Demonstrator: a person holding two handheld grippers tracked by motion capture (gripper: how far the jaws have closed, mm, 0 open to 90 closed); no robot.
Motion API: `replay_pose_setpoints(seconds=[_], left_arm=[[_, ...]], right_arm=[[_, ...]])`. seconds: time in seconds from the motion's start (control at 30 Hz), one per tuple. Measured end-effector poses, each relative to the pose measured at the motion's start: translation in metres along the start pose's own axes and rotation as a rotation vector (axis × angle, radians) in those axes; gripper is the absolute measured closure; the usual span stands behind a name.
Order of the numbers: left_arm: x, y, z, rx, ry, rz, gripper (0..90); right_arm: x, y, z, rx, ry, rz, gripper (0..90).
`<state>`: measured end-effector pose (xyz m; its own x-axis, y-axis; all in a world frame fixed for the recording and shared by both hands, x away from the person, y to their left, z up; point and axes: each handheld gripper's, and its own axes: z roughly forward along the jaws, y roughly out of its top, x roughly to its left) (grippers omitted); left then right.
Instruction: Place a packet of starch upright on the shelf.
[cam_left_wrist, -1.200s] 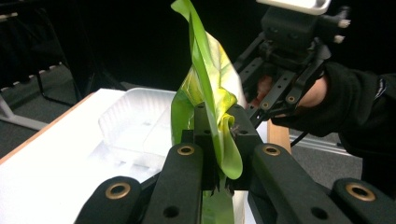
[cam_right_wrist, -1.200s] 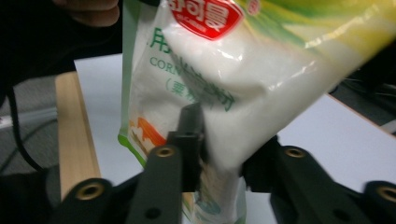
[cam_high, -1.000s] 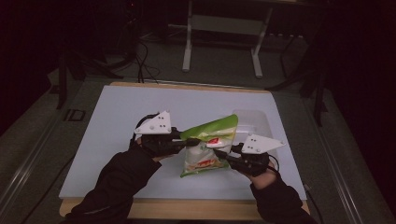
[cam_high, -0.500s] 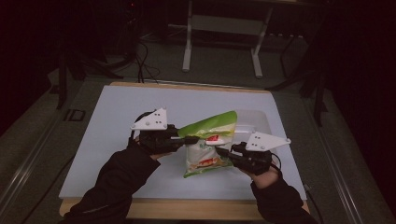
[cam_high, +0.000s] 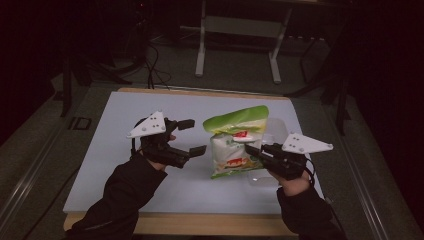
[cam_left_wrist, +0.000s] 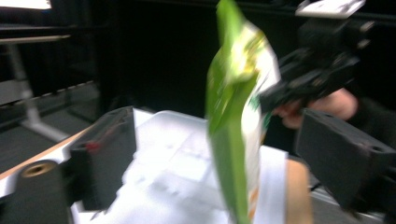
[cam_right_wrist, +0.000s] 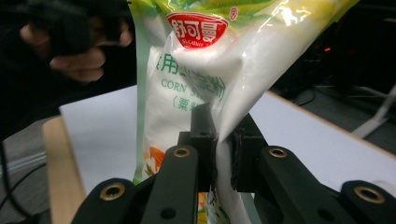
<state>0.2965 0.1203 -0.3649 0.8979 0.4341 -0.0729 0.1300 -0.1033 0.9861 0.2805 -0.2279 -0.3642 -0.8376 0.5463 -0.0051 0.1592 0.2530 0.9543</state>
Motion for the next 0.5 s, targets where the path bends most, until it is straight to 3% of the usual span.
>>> replay_pose_setpoints(seconds=[0.1,0.17,0.3,0.33,0.37,0.4,0.47,0.5], left_arm=[[0.0,-0.009,-0.003,-0.013,0.0,-0.024,11.0],[-0.001,-0.015,-0.004,0.003,0.008,-0.032,8.5],[-0.005,-0.03,-0.006,0.036,0.019,-0.011,8.5],[-0.006,-0.032,-0.007,0.037,0.023,-0.005,8.4],[-0.007,-0.035,-0.008,0.042,0.023,0.002,8.4],[-0.009,-0.038,-0.009,0.048,0.029,0.008,4.8],[-0.01,-0.041,-0.01,0.052,0.035,0.011,3.3],[-0.01,-0.052,-0.014,0.066,0.058,0.006,2.5]], right_arm=[[-0.005,0.002,-0.006,-0.017,-0.029,0.009,82.5],[-0.016,0.005,-0.016,-0.042,-0.082,0.021,82.6],[-0.028,0.005,-0.026,-0.062,-0.129,0.042,82.6],[-0.04,0.004,-0.034,-0.073,-0.168,0.065,82.6],[-0.04,0.004,-0.034,-0.073,-0.168,0.065,82.6],[-0.048,0.003,-0.04,-0.074,-0.21,0.068,82.6],[-0.048,0.003,-0.04,-0.074,-0.21,0.068,82.6],[-0.062,-0.001,-0.046,-0.069,-0.258,0.084,82.6]])
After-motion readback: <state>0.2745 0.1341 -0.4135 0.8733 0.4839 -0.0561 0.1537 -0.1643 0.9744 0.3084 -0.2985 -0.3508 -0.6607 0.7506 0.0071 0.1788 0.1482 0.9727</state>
